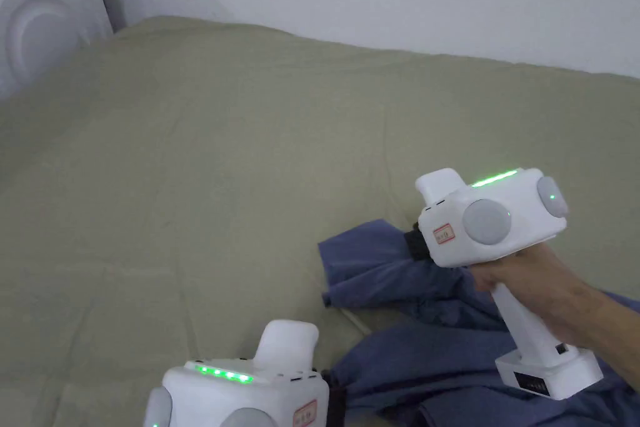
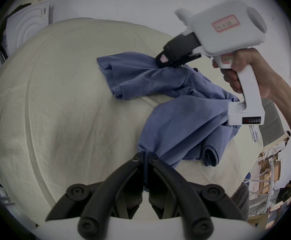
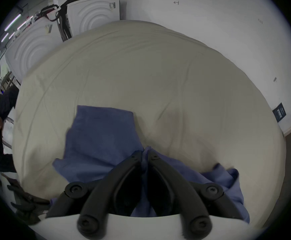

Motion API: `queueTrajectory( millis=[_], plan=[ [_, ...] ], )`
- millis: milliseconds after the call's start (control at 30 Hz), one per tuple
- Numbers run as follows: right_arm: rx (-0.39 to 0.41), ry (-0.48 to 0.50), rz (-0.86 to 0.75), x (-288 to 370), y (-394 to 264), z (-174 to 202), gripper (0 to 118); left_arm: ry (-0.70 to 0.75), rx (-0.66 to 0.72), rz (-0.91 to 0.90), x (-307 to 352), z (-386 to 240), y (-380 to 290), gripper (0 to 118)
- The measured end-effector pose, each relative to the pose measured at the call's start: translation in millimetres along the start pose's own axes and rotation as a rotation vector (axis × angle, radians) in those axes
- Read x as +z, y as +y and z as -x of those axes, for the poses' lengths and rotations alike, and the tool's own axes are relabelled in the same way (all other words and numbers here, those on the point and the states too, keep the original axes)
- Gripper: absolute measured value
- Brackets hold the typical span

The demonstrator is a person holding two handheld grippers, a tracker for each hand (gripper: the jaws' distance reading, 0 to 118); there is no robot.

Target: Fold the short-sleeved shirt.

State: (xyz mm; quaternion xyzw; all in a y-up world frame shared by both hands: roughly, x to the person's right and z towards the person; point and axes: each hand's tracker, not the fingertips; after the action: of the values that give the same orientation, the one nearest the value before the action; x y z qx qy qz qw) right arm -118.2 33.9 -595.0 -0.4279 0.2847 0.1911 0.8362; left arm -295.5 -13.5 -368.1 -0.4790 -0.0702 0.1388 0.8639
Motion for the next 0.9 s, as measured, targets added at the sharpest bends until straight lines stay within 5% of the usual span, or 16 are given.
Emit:
queueTrajectory(
  millis=[233, 500, 700, 900],
  plan=[
    [-0.110, -0.179, -0.144, 125.4, -12.6, -76.6, 7, 0.100, -0.032, -0.083, 42.5, -6.9, 30.1, 1],
    [-0.322, -0.367, -0.345, 313.9, -83.6, -155.9, 7, 0.232, -0.053, -0.289, 138.5, -17.2, 109.4, 1],
    [-0.465, -0.421, -0.510, 430.9, -130.1, -174.3, 7, 0.214, -0.092, -0.460, 220.1, -64.4, 167.6, 1],
    [-0.426, -0.503, -0.602, 500.7, -134.6, -153.7, 7, 0.316, -0.232, -0.639, 292.4, -131.3, 192.6, 1]
  ],
)
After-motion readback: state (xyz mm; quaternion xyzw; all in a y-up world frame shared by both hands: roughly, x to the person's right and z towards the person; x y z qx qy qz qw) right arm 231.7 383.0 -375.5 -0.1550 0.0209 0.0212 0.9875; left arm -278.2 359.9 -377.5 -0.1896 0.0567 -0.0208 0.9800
